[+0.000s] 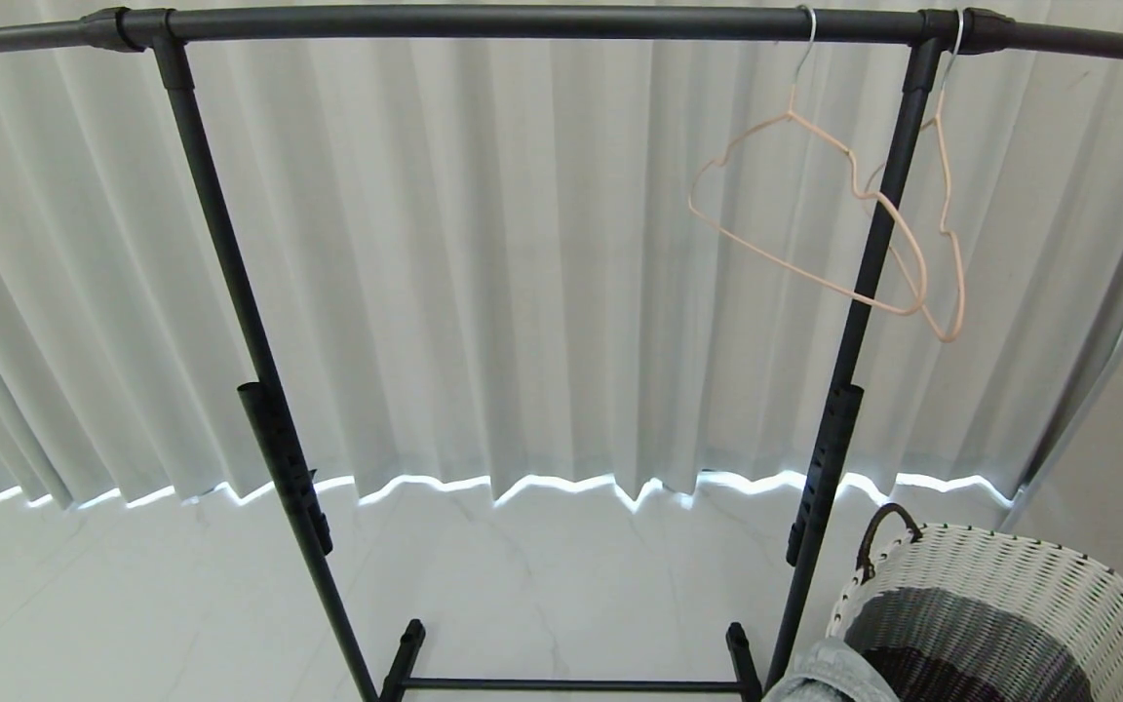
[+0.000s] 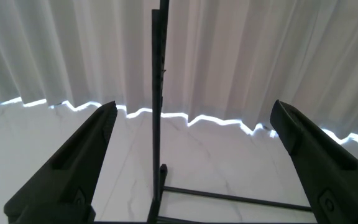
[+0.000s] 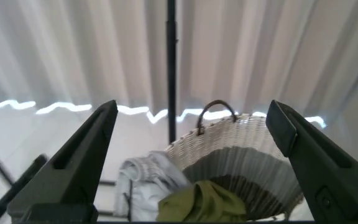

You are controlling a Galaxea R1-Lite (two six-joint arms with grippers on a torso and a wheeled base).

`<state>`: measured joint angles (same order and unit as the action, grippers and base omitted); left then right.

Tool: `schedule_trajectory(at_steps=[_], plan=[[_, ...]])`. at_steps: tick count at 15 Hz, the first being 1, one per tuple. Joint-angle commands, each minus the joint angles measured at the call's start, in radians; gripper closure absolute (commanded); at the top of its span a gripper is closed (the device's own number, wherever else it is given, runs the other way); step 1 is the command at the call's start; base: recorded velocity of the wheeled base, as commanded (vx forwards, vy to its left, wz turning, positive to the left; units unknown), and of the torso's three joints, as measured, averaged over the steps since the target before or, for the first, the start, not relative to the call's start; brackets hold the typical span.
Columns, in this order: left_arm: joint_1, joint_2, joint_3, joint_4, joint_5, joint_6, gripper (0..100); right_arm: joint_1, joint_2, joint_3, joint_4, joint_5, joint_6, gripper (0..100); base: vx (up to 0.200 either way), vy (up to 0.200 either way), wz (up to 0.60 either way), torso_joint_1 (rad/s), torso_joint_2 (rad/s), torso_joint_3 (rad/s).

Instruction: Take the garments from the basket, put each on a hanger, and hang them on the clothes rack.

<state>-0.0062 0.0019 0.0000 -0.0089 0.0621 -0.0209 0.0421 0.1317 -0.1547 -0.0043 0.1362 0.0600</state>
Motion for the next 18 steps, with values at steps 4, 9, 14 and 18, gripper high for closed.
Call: schedule_trajectory(at_steps=[4, 9, 14, 18], plan=[[0.000, 0.001, 0.000, 0.000, 0.001, -0.001, 0, 0.016, 0.905, -0.144, -0.043, -0.185, -0.039, 0, 0.000, 0.000, 0.00, 0.000, 0.00, 0.000], [0.000, 0.000, 0.000, 0.000, 0.001, -0.001, 0, -0.028, 1.214, -0.097, -0.128, -0.216, -0.252, 0, 0.000, 0.000, 0.00, 0.000, 0.00, 0.000], [0.000, 0.000, 0.000, 0.000, 0.001, -0.001, 0, -0.085, 1.364, -0.003, -0.237, -0.216, -0.385, 0, 0.000, 0.000, 0.00, 0.000, 0.00, 0.000], [0.000, 0.000, 0.000, 0.000, 0.001, -0.001, 0, -0.087, 1.520, 0.007, -0.411, -0.216, -0.387, 0, 0.000, 0.000, 0.00, 0.000, 0.00, 0.000]])
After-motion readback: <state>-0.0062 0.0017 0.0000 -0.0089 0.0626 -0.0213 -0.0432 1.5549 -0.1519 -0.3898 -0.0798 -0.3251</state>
